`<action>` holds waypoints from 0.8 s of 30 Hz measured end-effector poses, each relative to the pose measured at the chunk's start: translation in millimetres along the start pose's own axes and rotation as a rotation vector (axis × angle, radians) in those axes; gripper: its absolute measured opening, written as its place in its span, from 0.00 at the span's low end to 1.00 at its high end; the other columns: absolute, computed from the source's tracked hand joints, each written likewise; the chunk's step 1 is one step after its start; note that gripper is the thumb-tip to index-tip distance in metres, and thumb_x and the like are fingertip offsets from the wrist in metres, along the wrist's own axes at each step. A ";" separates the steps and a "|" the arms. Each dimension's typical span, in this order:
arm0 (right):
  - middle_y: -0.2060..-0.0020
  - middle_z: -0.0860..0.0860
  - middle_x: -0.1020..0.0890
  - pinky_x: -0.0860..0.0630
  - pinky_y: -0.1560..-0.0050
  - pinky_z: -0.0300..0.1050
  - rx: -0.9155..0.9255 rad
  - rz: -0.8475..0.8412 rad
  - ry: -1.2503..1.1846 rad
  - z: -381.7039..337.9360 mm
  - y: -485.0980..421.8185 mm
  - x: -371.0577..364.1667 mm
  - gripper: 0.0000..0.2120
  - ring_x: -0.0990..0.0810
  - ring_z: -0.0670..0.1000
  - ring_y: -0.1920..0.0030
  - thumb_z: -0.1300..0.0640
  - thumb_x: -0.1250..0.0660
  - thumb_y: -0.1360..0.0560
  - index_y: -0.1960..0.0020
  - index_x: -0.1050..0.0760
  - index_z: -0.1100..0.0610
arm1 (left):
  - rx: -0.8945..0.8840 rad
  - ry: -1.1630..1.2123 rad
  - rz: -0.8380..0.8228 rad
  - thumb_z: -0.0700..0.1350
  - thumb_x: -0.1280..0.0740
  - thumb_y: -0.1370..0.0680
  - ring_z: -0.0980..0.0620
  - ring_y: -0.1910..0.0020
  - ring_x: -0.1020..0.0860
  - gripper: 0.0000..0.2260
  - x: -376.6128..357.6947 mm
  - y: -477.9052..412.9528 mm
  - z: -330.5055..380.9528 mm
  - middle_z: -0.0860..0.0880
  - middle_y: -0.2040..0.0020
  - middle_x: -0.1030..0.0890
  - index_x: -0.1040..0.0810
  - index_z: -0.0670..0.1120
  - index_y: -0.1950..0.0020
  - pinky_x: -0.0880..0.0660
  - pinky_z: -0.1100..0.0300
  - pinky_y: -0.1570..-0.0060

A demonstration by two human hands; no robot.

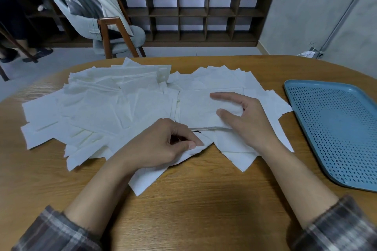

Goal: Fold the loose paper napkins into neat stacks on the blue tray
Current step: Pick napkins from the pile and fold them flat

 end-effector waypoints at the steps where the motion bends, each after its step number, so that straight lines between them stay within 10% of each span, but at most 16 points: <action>1: 0.39 0.34 0.17 0.33 0.36 0.23 -0.002 0.000 -0.001 0.2 -0.1 -0.1 0.19 0.24 0.32 0.34 0.66 0.30 0.20 0.36 0.16 0.47 | -0.013 0.024 0.004 0.42 0.29 0.17 0.59 0.48 0.16 0.09 0.6 0.6 1.5 0.61 0.50 0.13 0.11 0.55 0.46 0.22 0.58 0.45; 9: 0.39 0.36 0.16 0.32 0.32 0.27 -0.004 0.009 0.013 1.5 -1.2 0.0 0.18 0.24 0.34 0.33 0.66 0.32 0.19 0.36 0.16 0.47 | -0.189 0.507 0.205 0.46 0.30 0.25 0.56 0.57 0.19 0.06 16.4 5.9 12.8 0.50 0.58 0.15 0.12 0.50 0.55 0.26 0.68 0.54; 14: 0.43 0.38 0.14 0.32 0.37 0.26 -0.017 -0.033 -0.146 -11.2 0.8 -1.1 0.10 0.21 0.36 0.36 0.55 0.34 0.16 0.42 0.14 0.51 | -0.121 0.853 0.309 0.32 0.37 0.23 0.62 0.73 0.25 0.09 14.4 3.1 16.3 0.57 0.73 0.22 0.17 0.38 0.53 0.28 0.71 0.66; 24: 0.43 0.38 0.14 0.26 0.30 0.43 -0.001 -0.179 -0.136 -22.9 9.5 -8.9 0.17 0.18 0.39 0.37 0.44 0.25 0.28 0.41 0.15 0.47 | -0.083 1.024 0.244 0.37 0.33 0.24 0.51 0.57 0.19 0.11 13.5 -1.7 7.6 0.46 0.53 0.17 0.13 0.44 0.47 0.20 0.62 0.56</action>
Point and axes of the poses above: each hand's wrist, its own y-axis away from the middle knuckle, its own x-axis out of the back of the hand, z = x × y, the point moved 2 cm from there along -y, towards the middle knuckle
